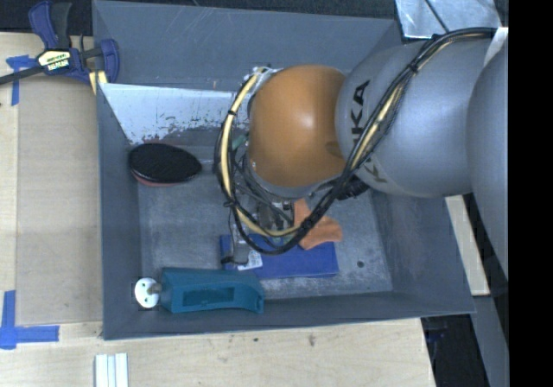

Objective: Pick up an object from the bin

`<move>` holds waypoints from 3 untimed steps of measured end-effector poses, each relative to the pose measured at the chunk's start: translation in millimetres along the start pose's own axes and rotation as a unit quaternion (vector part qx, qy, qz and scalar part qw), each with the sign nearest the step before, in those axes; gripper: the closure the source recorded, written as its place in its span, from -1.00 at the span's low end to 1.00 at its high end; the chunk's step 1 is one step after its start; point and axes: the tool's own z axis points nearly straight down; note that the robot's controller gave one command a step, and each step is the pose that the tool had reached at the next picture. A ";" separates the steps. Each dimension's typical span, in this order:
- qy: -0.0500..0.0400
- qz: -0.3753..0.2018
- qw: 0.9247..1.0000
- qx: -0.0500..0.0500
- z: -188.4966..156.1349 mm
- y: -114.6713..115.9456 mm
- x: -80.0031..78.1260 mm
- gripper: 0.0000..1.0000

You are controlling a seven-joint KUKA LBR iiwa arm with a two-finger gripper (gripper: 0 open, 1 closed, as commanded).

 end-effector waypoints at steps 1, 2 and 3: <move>0.000 -0.050 0.999 0.000 15.0 -33.2 -3.3 -1.00; 0.001 -0.064 0.998 0.000 18.1 -67.6 -3.1 -1.00; -0.003 -0.072 0.997 0.000 64.8 -91.9 -14.4 -1.00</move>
Offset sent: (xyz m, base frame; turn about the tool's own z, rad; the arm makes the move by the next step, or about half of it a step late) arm 0.0024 -0.0738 -0.0187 -0.1323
